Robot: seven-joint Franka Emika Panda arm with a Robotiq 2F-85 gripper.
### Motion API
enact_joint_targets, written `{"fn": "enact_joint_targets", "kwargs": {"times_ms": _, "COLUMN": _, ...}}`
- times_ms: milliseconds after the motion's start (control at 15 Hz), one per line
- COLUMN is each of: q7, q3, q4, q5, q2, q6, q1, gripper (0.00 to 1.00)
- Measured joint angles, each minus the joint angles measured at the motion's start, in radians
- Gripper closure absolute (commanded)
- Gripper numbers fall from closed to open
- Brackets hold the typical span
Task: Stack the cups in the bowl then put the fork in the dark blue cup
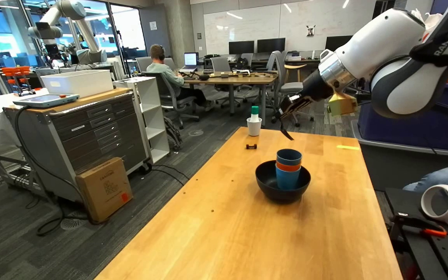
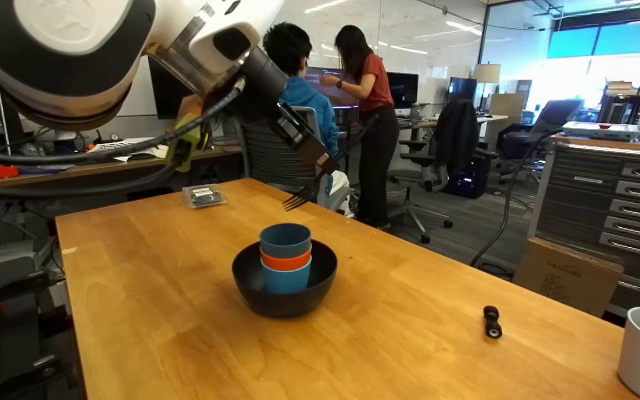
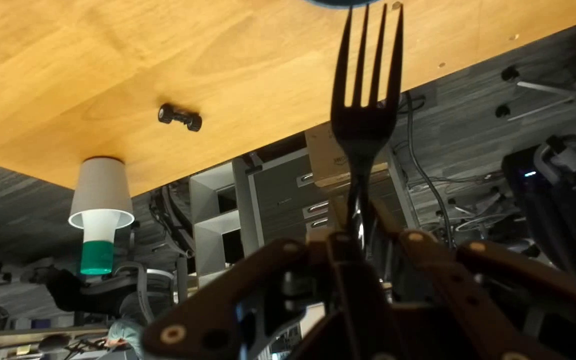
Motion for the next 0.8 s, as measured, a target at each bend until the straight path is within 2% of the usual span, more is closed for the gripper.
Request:
{"fn": "enact_joint_targets", "kwargs": {"times_ms": 133, "q7": -0.104, "q3": 0.019, "q4": -0.040, "q5": 0.094, "q2": 0.012, "q6": 0.069, "q1": -0.013, "gripper": 0.87}}
{"fn": "enact_joint_targets", "kwargs": {"times_ms": 333, "q7": -0.230, "q3": 0.101, "q4": -0.111, "q5": 0.222, "q2": 0.038, "q6": 0.156, "q1": -0.056, "gripper": 0.87}}
{"fn": "enact_joint_targets", "kwargs": {"times_ms": 800, "q7": -0.294, "q3": 0.220, "q4": -0.122, "q5": 0.337, "q2": 0.158, "q6": 0.340, "q1": -0.078, "gripper": 0.87}}
